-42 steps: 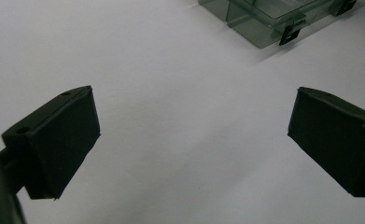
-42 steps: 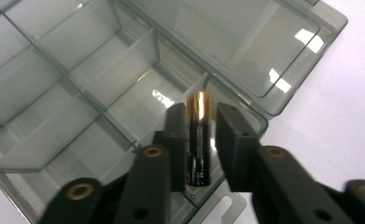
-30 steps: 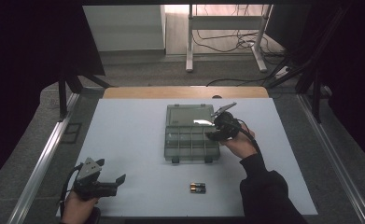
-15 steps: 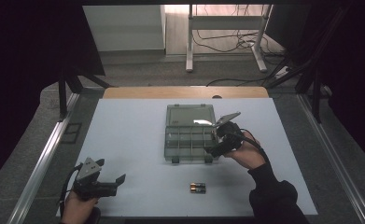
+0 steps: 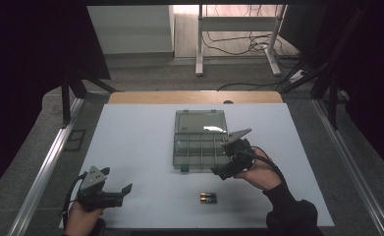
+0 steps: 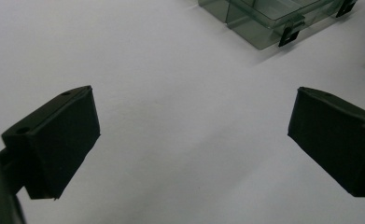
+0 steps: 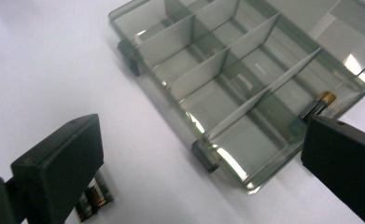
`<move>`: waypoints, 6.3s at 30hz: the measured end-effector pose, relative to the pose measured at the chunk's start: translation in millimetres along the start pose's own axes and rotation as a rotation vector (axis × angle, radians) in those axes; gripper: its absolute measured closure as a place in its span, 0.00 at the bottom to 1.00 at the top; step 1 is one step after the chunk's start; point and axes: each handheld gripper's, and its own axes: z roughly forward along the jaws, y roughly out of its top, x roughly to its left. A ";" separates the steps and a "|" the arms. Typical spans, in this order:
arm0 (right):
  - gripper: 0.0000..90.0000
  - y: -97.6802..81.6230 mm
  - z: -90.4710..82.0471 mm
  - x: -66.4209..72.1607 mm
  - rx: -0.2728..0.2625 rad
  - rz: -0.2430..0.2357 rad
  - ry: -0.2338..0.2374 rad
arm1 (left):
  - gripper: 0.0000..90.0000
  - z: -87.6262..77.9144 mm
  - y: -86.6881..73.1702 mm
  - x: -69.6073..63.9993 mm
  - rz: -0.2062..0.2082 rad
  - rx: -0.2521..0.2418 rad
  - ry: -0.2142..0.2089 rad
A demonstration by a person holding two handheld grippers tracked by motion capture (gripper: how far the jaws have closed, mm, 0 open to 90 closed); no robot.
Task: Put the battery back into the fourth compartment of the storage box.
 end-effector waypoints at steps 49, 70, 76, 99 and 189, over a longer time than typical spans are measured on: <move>0.76 -20.1 45.9 62.5 0.224 -0.175 0.145 | 0.03 0.1 0.0 -0.8 0.006 0.005 0.001; 0.85 -18.6 48.9 53.8 0.195 -0.176 0.123 | 0.03 0.3 0.0 -0.8 0.007 0.005 0.000; 0.85 -15.2 39.7 48.9 0.156 -0.149 0.115 | 0.03 0.3 0.0 -0.6 0.005 0.006 0.000; 0.85 1.8 18.0 28.1 0.060 -0.087 0.079 | 0.03 0.6 0.0 -0.2 -0.001 0.006 0.000; 0.09 16.5 10.3 -32.6 -0.031 0.005 -0.058 | 0.03 -0.3 -0.7 -0.3 -0.001 0.011 0.004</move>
